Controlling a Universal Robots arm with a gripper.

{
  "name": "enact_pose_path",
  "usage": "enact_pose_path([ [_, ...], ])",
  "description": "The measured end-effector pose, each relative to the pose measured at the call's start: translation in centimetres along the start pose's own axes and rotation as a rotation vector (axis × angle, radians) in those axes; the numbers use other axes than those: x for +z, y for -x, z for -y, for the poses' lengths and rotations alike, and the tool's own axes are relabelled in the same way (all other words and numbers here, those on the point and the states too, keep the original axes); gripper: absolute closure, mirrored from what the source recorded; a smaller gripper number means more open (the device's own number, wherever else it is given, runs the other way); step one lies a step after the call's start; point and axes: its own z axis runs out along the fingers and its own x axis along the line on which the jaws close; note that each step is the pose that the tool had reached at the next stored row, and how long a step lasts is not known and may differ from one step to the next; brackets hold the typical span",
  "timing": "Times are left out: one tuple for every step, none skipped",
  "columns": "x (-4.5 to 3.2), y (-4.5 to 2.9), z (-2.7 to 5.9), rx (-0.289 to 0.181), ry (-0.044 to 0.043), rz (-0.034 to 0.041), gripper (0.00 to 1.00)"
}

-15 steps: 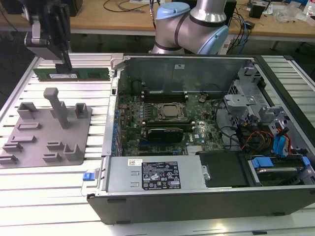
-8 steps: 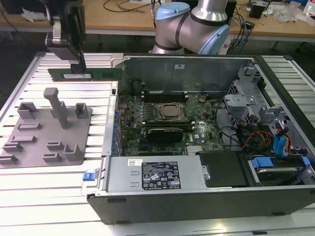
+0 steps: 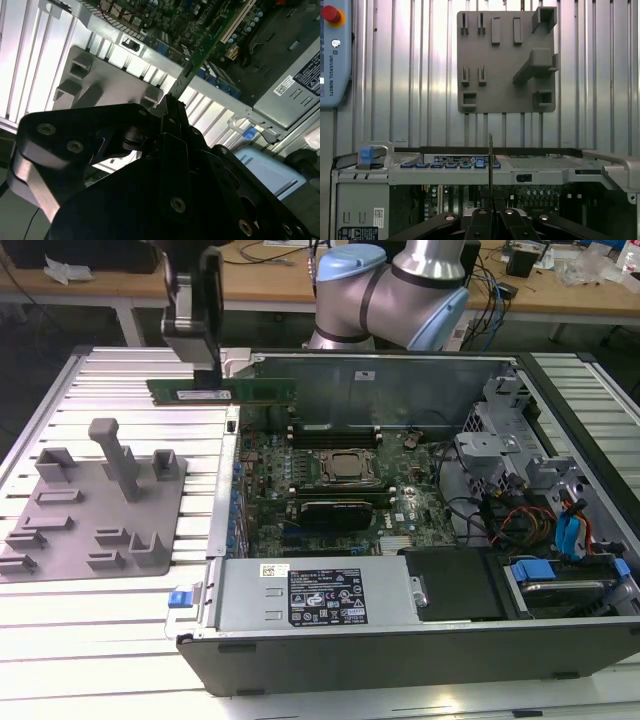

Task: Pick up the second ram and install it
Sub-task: 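Pick up the second ram and move it above second insertion slot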

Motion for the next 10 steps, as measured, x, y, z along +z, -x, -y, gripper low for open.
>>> enact_pose_path([
  [-0.02, 0.0, 0.32, 0.0, 0.0001, -0.0001, 0.91],
  [-0.03, -0.01, 0.93, 0.0, 0.0, 0.0, 0.91],
  [-0.05, -0.02, 1.47, 0.0, 0.0, 0.0, 0.91],
  [-0.07, -0.02, 1.92, 0.0, 0.0, 0.0, 0.91],
  [-0.09, -0.02, 2.55, 0.0, 0.0, 0.0001, 0.91],
  [-0.11, -0.03, 3.16, 0.0, 0.0, 0.0, 0.91],
  [-0.14, -0.03, 3.84, 0.0, 0.0, 0.0, 0.91],
  [-0.16, -0.05, 4.55, 0.0, 0.0001, 0.0, 0.91],
  [-0.18, -0.05, 5.19, 0.0, 0.0, 0.0, 0.91],
  [-0.2, -0.06, 5.88, 0.0, 0.0, 0.0, 0.91],
])
